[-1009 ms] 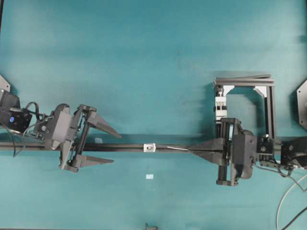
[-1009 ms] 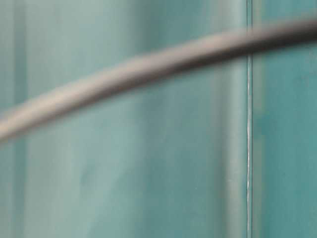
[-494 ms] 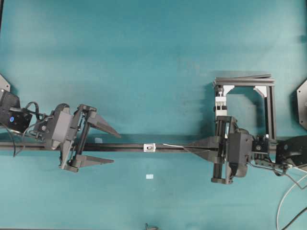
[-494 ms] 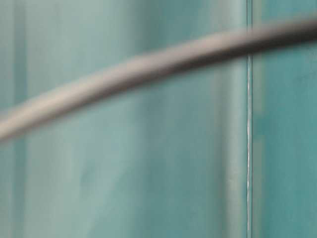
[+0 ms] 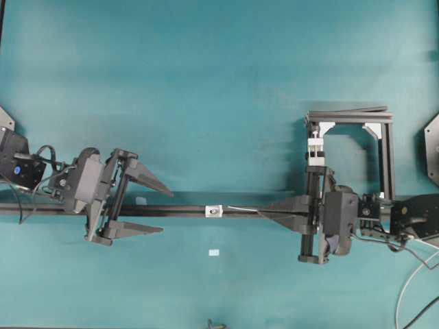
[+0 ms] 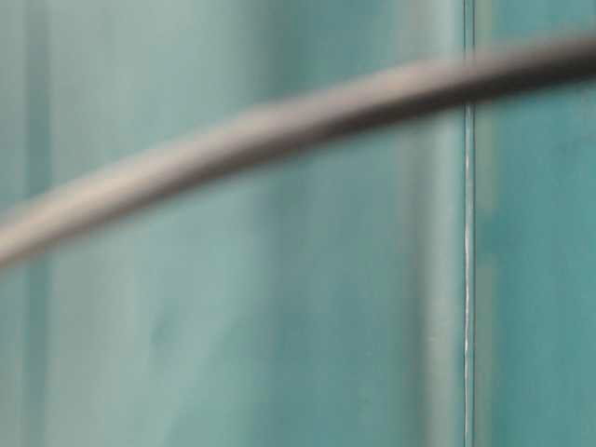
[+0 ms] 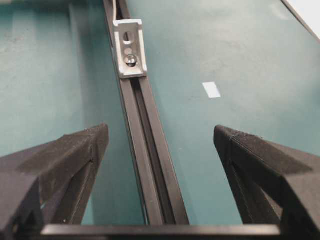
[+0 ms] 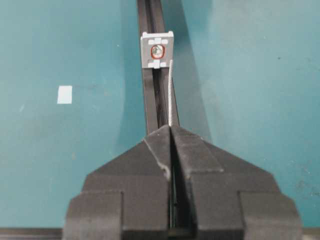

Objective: Insert the wire through the hole in the metal fitting marked with a red label.
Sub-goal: 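Advance the wire tip leftward toward the bracket's red-ringed hole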

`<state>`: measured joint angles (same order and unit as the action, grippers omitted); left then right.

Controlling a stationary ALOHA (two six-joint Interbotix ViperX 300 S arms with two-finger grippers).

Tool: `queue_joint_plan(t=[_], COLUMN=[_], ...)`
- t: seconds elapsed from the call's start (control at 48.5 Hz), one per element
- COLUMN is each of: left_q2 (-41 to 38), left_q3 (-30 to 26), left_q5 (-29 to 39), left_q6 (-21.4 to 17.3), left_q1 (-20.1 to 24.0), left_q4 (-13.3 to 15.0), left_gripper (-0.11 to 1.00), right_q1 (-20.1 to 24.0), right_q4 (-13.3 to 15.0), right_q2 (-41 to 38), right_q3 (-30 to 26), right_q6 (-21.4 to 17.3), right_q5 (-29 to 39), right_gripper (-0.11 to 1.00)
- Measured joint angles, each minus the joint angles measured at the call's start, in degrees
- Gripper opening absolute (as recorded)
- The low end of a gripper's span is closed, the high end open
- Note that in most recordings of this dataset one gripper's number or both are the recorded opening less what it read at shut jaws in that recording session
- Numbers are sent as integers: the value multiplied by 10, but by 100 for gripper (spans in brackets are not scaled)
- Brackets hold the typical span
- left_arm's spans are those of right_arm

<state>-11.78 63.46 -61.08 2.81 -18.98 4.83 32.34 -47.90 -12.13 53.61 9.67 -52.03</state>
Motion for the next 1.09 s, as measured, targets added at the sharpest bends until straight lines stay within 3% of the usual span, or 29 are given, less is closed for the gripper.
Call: queue_joint_plan(t=[0.35, 1.092], left_q2=[0, 0], left_q3=[0, 0], left_q5=[1, 1], left_q6=[0, 0], left_q1=[1, 2], left_q4=[1, 0], left_gripper=[61, 61], right_q1=[-6, -12], right_q4=[18, 19], right_q2=[-11, -22], right_q3=[-11, -21], right_q6=[1, 1], right_q5=[0, 0], right_gripper=[-1, -1])
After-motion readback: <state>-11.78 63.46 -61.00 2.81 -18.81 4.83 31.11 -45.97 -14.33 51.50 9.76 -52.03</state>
